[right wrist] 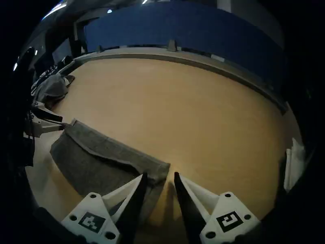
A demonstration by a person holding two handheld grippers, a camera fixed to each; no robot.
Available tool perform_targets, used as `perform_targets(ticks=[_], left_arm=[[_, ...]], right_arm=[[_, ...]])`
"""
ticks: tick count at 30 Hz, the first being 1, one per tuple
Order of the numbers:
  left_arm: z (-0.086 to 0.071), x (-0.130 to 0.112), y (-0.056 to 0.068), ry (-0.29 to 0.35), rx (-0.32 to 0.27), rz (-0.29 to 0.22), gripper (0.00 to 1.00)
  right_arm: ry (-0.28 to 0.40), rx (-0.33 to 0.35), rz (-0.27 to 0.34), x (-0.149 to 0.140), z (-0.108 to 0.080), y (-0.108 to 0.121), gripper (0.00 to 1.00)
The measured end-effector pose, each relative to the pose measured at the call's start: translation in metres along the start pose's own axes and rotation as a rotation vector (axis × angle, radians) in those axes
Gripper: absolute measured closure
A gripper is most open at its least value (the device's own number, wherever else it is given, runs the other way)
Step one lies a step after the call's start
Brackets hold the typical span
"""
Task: Fold towel
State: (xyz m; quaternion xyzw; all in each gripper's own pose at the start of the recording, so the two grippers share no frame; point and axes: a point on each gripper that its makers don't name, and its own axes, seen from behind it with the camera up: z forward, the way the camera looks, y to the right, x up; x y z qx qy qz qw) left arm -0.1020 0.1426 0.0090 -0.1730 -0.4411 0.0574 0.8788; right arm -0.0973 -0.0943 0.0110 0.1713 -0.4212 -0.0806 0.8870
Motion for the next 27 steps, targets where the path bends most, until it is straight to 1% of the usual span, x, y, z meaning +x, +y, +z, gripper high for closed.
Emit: perform_targets(ticks=[2, 4, 6, 8, 10, 12, 21, 27], left_arm=[[-0.001, 0.003, -0.002, 0.007, 0.003, -0.003, 0.37], [-0.001, 0.004, -0.004, 0.012, 0.011, -0.002, 0.24], [-0.002, 0.005, -0.006, 0.014, 0.020, 0.000, 0.09], [-0.003, 0.005, -0.008, 0.016, 0.030, 0.007, 0.06], [-0.006, 0.005, -0.009, 0.018, 0.034, 0.011, 0.07], [-0.008, 0.005, -0.009, 0.020, 0.034, 0.012, 0.07], [-0.015, 0.003, -0.008, 0.029, 0.025, -0.022, 0.06], [-0.024, -0.007, -0.005, 0.027, 0.023, -0.029, 0.06]], right_arm=[[0.005, -0.001, 0.001, 0.002, 0.000, 0.000, 0.37], [0.009, -0.003, 0.002, 0.003, -0.001, 0.001, 0.23], [0.013, -0.005, 0.003, 0.004, -0.002, 0.001, 0.19], [0.020, -0.004, 0.007, 0.004, -0.003, 0.000, 0.16], [0.026, 0.001, 0.013, 0.005, -0.005, -0.001, 0.12], [0.030, 0.005, 0.017, 0.005, -0.007, -0.002, 0.11], [0.030, 0.012, 0.016, 0.001, -0.016, -0.006, 0.10], [0.020, 0.019, 0.012, -0.013, -0.026, -0.012, 0.09]])
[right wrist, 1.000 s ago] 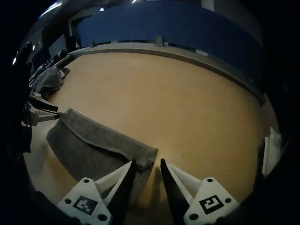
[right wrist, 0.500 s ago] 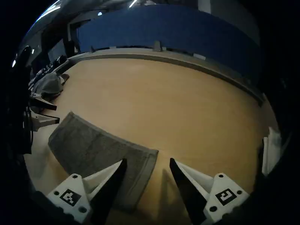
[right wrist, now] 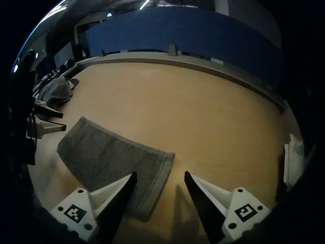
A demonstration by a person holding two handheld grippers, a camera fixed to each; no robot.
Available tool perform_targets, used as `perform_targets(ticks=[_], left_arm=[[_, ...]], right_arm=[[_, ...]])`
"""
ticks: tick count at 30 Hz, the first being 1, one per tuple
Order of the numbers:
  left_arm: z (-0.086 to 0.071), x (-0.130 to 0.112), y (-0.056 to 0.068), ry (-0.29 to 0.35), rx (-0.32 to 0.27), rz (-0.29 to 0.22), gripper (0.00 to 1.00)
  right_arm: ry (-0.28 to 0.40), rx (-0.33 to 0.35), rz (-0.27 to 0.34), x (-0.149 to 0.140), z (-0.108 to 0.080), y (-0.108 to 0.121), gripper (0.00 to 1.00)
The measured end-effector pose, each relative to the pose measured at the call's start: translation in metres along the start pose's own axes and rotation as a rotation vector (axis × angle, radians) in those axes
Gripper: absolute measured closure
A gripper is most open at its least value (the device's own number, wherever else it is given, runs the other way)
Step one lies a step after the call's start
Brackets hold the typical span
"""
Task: Fold towel
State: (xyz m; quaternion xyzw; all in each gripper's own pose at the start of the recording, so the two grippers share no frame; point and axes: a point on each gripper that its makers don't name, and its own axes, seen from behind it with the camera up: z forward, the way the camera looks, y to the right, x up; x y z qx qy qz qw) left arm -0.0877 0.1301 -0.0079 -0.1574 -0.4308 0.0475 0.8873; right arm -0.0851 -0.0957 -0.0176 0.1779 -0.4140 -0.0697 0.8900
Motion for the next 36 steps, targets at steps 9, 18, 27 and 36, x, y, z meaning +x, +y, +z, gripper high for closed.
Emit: perform_targets(ticks=[9, 18, 27, 36], left_arm=[[-0.020, -0.027, 0.008, -0.016, -0.011, -0.027, 0.06], [-0.036, -0.053, 0.017, -0.040, -0.020, -0.054, 0.06], [-0.038, -0.060, 0.021, -0.045, -0.023, -0.061, 0.06], [-0.040, -0.058, 0.024, -0.040, -0.028, -0.064, 0.06]], right_arm=[[-0.026, 0.018, 0.006, -0.029, -0.014, -0.012, 0.09], [-0.050, 0.041, 0.001, -0.052, -0.024, -0.025, 0.12], [-0.070, 0.039, -0.009, -0.060, -0.024, -0.026, 0.24], [-0.088, 0.063, 0.002, -0.068, -0.022, -0.028, 0.62]])
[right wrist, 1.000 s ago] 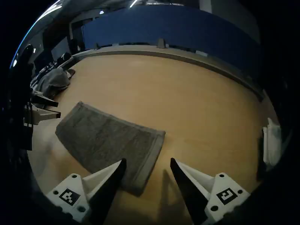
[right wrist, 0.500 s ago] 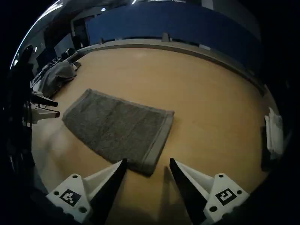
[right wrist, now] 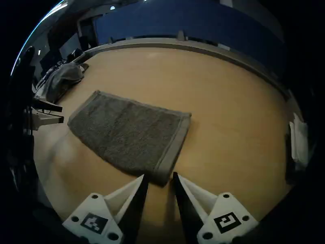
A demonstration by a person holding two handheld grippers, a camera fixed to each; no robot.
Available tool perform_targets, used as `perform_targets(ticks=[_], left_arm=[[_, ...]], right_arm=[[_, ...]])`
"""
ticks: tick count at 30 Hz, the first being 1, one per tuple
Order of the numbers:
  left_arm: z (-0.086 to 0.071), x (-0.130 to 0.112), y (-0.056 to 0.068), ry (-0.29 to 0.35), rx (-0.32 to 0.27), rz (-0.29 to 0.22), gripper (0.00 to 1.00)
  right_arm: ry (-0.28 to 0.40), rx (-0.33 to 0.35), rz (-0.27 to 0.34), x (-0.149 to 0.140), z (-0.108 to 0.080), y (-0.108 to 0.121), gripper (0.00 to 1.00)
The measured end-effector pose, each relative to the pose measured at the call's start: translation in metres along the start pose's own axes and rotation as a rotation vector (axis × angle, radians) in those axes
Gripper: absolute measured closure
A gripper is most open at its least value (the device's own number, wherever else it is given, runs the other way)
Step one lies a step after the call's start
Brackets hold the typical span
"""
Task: Fold towel
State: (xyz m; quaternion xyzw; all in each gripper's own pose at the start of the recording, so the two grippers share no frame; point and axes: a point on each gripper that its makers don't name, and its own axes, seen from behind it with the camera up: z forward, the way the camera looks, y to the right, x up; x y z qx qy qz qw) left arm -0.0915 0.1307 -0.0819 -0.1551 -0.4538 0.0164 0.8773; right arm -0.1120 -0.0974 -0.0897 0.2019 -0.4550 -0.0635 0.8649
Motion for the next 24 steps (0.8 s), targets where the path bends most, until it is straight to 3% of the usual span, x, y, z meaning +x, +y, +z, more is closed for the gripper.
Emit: perform_targets(ticks=[3, 7, 10, 24], left_arm=[[0.000, -0.001, 0.000, -0.002, 0.000, 0.002, 0.06], [0.000, -0.003, 0.000, -0.006, 0.000, 0.001, 0.06], [0.001, -0.004, 0.000, -0.006, 0.001, 0.000, 0.06], [0.001, -0.003, -0.002, -0.006, 0.004, 0.002, 0.06]], right_arm=[[-0.001, 0.014, 0.004, 0.000, -0.001, -0.002, 0.74], [-0.006, 0.016, 0.000, -0.002, -0.002, -0.002, 0.81], [-0.006, 0.011, -0.005, -0.002, -0.003, -0.002, 0.94], [0.005, 0.014, -0.034, 0.005, -0.012, -0.004, 0.98]])
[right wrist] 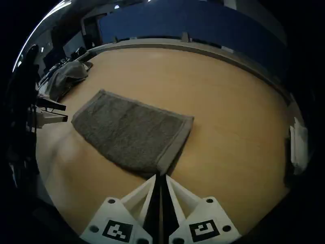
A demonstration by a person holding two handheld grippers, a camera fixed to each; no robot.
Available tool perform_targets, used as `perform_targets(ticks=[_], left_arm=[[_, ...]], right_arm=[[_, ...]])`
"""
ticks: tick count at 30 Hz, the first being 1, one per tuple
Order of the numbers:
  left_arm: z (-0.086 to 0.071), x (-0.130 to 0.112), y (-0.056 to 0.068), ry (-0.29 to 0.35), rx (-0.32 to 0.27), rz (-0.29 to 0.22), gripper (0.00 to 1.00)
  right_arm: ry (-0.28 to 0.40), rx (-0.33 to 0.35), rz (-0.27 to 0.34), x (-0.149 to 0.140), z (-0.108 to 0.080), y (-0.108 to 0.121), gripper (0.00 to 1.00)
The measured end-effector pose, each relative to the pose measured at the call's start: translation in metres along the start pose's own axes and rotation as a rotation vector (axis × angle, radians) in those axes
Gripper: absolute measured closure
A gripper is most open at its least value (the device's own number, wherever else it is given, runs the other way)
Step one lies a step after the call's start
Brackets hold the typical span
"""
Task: Fold towel
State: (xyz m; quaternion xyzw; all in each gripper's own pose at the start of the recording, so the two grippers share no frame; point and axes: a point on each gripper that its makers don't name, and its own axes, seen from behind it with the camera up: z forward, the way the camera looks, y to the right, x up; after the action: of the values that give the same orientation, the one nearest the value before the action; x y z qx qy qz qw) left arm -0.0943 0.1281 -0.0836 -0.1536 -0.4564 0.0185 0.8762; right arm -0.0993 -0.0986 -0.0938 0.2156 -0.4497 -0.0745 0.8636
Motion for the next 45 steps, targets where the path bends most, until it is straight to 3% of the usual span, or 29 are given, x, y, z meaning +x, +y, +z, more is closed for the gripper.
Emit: perform_targets(ticks=[20, 45], left_arm=[[-0.006, 0.000, -0.007, 0.003, 0.011, 0.000, 0.06], [-0.036, -0.011, -0.052, 0.034, 0.064, -0.065, 0.06]], right_arm=[[0.076, 0.008, -0.084, 0.048, -0.011, -0.013, 0.98], [0.144, 0.036, -0.225, 0.107, -0.006, -0.052, 0.99]])
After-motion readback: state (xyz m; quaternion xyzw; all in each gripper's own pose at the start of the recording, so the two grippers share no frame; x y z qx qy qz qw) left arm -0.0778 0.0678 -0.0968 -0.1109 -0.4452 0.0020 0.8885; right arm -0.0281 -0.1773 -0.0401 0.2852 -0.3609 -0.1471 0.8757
